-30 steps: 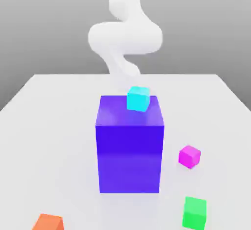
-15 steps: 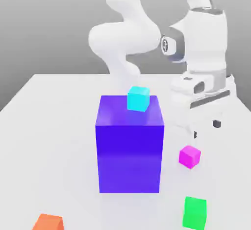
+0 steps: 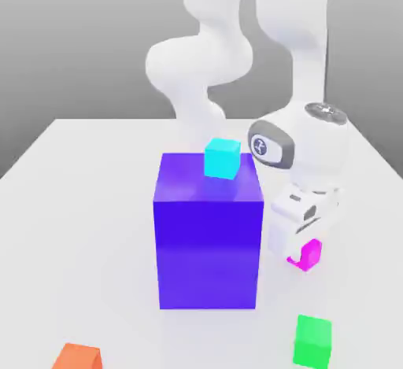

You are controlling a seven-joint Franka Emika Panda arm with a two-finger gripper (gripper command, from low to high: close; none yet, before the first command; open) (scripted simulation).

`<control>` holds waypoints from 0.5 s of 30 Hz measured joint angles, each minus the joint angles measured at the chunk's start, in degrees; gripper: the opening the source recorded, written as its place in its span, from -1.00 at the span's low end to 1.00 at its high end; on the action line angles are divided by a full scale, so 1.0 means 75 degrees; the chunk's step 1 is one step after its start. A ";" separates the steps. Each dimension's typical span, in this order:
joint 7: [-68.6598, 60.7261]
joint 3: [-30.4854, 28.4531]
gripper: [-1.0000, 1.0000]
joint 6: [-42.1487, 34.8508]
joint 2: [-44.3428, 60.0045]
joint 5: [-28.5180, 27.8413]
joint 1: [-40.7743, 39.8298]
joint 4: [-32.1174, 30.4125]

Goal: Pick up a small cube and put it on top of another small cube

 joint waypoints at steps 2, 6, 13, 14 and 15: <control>-0.0048 0.0169 -1.00 -0.0227 -0.0275 0.0040 -0.0168 -0.0051; -0.0578 0.0726 -1.00 -0.1049 -0.1296 0.0754 -0.0538 -0.0249; -0.1835 0.0517 -1.00 -0.2393 -0.2076 0.1223 -0.0781 0.0305; -0.2119 0.0415 -1.00 -0.2545 -0.1989 0.1206 -0.0837 0.0543; -0.2411 0.0385 -1.00 -0.2697 -0.1896 0.1196 -0.0961 0.0785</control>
